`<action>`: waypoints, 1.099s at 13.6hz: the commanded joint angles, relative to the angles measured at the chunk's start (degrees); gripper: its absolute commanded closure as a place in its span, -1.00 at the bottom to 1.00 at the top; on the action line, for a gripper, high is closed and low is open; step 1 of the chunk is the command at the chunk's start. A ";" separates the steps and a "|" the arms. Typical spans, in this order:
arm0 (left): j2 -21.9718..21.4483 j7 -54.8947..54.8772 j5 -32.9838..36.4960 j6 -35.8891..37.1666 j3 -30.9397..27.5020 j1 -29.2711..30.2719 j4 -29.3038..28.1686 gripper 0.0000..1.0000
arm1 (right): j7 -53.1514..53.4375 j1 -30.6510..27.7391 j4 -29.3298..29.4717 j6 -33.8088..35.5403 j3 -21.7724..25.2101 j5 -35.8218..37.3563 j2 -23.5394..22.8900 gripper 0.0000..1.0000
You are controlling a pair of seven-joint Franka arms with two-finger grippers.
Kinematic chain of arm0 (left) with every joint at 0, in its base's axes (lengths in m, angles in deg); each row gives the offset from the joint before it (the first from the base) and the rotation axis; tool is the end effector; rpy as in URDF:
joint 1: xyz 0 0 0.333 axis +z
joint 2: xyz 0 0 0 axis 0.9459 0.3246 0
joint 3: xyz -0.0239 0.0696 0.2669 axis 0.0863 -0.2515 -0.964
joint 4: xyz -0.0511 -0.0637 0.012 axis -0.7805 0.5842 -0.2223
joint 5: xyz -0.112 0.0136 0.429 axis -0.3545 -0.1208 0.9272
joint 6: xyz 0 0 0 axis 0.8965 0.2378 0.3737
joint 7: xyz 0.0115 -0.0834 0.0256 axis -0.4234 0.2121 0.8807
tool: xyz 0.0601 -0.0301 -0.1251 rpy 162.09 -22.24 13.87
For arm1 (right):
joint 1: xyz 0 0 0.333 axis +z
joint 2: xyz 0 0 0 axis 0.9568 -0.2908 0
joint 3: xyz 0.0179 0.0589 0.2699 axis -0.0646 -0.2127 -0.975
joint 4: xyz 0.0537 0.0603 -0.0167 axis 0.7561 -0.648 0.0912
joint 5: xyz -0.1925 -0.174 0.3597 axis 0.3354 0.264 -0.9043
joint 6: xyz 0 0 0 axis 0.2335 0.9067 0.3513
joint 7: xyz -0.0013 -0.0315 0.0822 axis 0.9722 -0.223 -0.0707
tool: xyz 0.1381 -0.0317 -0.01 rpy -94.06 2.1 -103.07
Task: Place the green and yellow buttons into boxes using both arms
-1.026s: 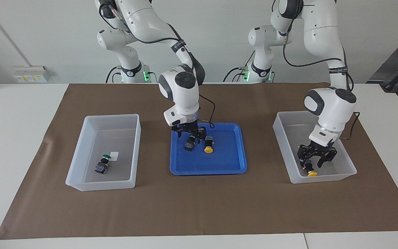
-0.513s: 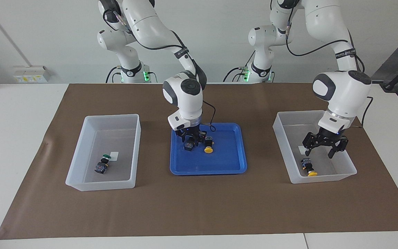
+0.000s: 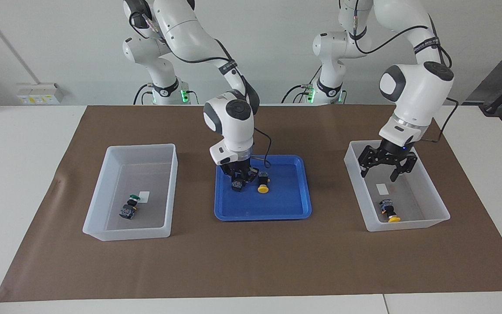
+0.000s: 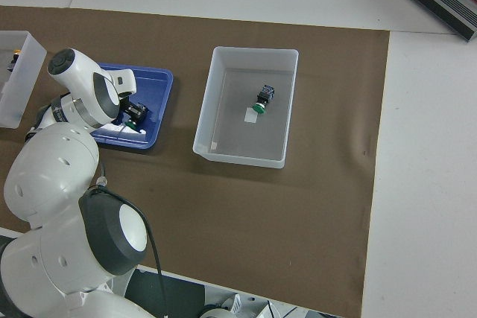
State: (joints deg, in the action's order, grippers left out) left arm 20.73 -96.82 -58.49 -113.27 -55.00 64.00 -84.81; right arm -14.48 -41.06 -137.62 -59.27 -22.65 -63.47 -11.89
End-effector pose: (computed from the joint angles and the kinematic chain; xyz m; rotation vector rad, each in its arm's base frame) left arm 0.6500 -0.1068 0.3675 2.9683 -0.3008 0.4248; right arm 0.5968 0.3470 0.2264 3.0689 -0.6456 0.1567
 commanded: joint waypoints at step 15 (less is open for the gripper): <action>14.99 27.73 -0.56 -23.50 -0.67 -28.00 -6.27 -1.00 | -48.93 -26.67 -10.30 3.84 -0.26 -1.71 14.62 1.00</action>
State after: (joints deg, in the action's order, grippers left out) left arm 34.05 -69.49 -58.49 -134.42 -54.69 36.81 -91.11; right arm -62.09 -66.74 -140.81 -50.59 -22.07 -63.44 0.29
